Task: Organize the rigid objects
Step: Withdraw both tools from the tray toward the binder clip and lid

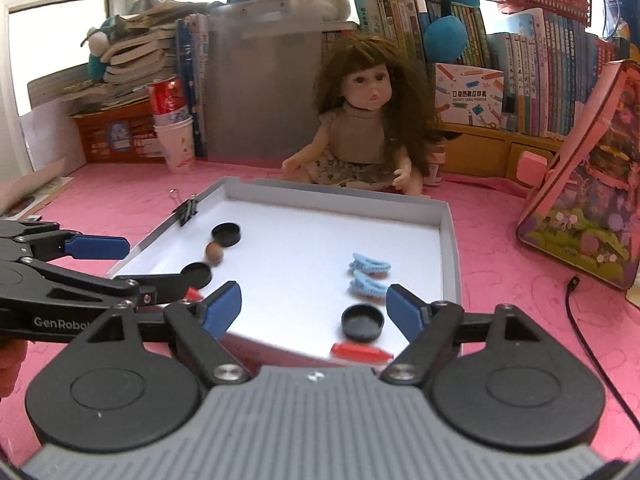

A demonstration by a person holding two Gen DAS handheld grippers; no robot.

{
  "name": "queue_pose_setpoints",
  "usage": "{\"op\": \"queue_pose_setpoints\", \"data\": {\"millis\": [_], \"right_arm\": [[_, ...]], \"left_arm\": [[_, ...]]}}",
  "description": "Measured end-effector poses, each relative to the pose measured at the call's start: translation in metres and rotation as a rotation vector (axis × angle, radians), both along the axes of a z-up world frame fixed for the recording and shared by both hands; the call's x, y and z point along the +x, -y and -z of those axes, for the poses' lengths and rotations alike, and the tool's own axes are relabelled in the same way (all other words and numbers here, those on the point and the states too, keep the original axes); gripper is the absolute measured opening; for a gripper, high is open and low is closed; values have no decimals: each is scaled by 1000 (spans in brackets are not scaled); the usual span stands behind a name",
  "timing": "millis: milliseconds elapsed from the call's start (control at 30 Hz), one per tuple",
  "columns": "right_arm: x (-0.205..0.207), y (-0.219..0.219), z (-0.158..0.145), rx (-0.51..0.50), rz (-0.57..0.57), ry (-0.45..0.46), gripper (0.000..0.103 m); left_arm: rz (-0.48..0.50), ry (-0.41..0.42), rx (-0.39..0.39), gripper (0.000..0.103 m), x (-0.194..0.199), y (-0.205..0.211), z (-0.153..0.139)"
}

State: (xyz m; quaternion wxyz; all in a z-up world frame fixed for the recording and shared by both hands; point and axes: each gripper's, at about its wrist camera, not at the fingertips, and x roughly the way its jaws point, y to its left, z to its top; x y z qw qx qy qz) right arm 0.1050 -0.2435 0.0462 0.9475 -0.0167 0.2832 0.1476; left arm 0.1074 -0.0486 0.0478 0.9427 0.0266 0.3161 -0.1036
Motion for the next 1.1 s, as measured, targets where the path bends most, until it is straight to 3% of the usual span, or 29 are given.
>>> {"op": "queue_pose_setpoints", "data": {"millis": [267,533,900,1100], "right_arm": [[-25,9,6,29,-4,-2,88],[-42,10,22,45,-22,-16,88],[-81,5,39,-28,-189,13,92],[-88,-1,52,-58,-227,1,91]], "left_arm": [[45,16,35,78,-37,-3,8],[64,-24,58,78,-60,-17,20],[145,-90,12,81,-87,-24,41],[176,-67,34,80,-89,-16,48]]}}
